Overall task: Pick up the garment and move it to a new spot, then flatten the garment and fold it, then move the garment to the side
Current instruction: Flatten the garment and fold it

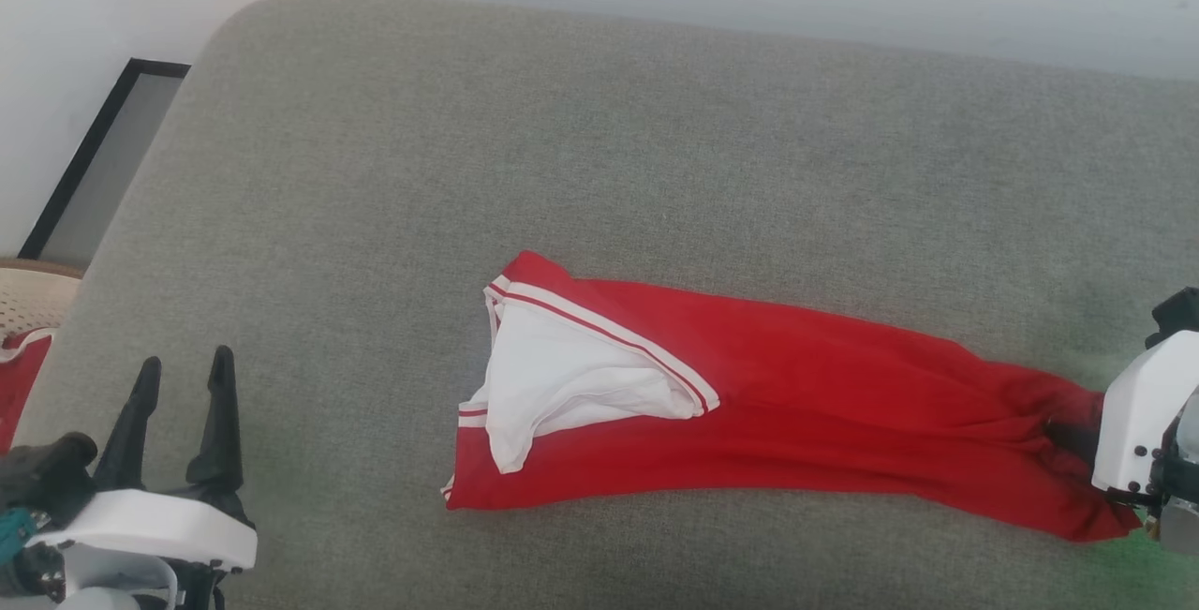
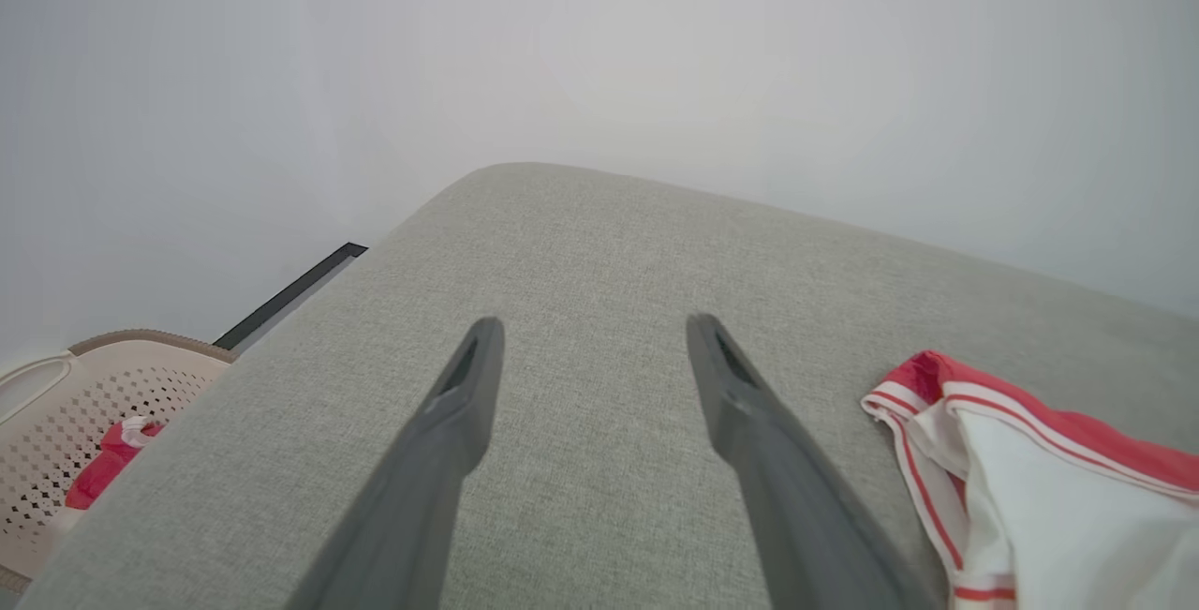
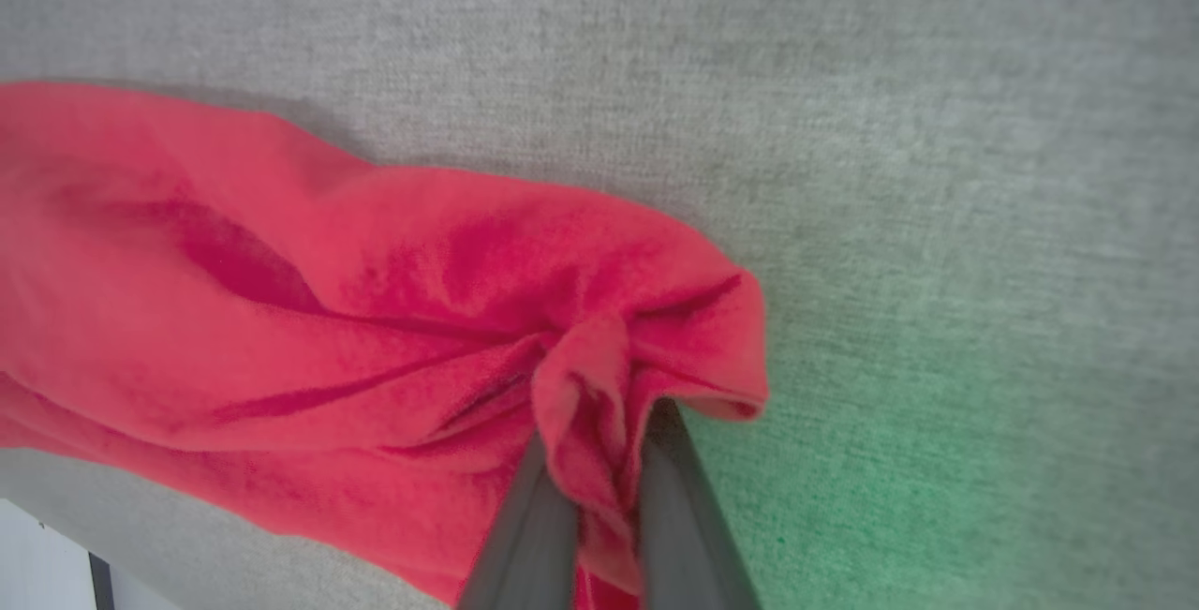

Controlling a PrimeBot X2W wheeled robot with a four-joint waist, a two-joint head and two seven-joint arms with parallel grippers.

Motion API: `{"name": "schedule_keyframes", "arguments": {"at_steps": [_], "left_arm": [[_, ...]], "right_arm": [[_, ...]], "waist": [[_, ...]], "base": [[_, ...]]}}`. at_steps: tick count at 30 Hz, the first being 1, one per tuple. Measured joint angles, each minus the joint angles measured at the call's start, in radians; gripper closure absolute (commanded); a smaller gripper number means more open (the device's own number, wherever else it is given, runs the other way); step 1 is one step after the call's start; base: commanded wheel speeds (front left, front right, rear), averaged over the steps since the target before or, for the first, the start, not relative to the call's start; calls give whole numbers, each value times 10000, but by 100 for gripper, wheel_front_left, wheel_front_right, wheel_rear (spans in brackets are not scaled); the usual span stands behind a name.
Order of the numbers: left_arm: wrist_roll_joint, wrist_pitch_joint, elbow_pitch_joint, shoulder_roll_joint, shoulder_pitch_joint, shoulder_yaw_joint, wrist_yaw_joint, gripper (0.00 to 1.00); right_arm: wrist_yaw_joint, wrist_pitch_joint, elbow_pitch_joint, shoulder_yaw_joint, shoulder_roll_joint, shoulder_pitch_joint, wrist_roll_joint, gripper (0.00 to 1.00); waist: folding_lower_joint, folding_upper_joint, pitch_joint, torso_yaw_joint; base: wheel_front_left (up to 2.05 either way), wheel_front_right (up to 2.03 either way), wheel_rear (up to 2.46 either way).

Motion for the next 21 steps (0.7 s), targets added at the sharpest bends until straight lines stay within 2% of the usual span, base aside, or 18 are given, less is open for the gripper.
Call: {"name": "schedule_keyframes", "arguments": {"at_steps": [5,9,13,21], "left_arm": [[752,-2,59,-648,134,840,-443,0],[1229,0,10,-1034,151,1220,-585,0],[1430,0,-86,-1302,148,1356,-639,0],[1411,0,-357,-1342,79,1122,-642,0]], "right_arm": [[0,-130,6,-44,-128,-122,244,100],[4,-224,36,-324,-370,-189,290,100],[4,-295,188,-890,-897,-202,238,100],[2,-696,945,-2038,-1983,-572,-428,100]], "waist": [[0,0,-21,-31],[0,0,-31,-112],[-1,0,-32,-208],[0,0,50,-468]], "base": [[0,0,0],[0,0,0],[0,0,0],[0,0,0]]}}
